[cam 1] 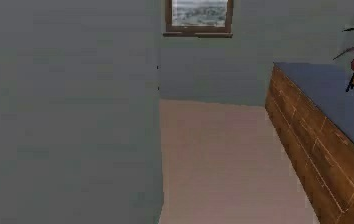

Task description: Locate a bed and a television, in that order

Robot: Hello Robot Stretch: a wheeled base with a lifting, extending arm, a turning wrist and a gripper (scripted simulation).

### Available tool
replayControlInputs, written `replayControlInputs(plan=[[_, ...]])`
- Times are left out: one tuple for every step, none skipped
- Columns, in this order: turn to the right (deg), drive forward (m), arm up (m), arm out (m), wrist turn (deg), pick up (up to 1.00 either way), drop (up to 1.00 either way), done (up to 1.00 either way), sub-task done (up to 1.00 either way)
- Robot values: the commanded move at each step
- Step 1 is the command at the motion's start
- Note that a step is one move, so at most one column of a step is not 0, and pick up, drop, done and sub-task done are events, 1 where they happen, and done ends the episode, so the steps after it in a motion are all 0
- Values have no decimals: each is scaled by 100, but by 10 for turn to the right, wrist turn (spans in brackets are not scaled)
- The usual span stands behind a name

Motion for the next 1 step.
replayControlInputs(plan=[[450,0,0,0,0,0,0,0,0]])
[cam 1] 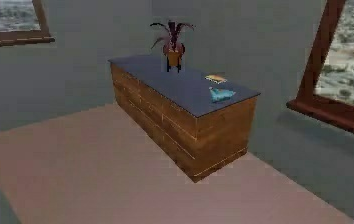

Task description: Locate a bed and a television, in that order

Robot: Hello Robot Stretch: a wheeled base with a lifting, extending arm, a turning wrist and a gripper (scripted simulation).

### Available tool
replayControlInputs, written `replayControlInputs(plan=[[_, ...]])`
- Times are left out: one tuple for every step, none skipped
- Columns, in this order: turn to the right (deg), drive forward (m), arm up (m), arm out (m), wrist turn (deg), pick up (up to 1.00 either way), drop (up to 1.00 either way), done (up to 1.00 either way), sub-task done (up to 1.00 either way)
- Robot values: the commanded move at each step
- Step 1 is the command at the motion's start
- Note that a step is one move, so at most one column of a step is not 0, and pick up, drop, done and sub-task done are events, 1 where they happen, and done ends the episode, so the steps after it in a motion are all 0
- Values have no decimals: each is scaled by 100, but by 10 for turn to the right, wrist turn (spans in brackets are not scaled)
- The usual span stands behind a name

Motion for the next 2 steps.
replayControlInputs(plan=[[450,0,0,0,0,0,0,0,0],[90,0,0,0,0,0,0,0,0]])
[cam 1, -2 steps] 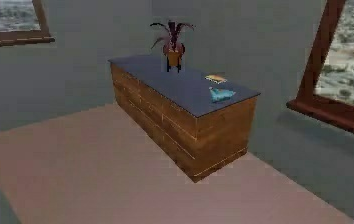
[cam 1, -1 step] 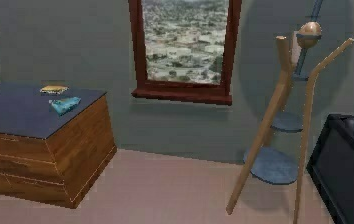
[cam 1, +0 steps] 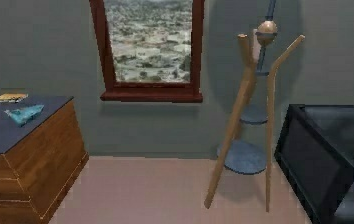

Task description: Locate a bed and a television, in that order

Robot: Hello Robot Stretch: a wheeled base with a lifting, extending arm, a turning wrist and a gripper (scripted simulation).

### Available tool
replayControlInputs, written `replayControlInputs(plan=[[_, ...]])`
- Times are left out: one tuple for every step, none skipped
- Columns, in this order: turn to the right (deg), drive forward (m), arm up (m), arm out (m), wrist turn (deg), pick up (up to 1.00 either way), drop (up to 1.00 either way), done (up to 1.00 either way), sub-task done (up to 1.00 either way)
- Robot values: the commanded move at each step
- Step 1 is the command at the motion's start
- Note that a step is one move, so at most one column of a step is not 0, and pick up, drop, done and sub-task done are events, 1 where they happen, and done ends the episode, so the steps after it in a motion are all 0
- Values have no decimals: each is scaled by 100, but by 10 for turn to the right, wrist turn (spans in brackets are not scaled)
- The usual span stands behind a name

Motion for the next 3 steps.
replayControlInputs(plan=[[0,15,0,0,0,0,0,0,0],[-450,0,0,0,0,0,0,0,0],[-450,0,0,0,0,0,0,0,0]])
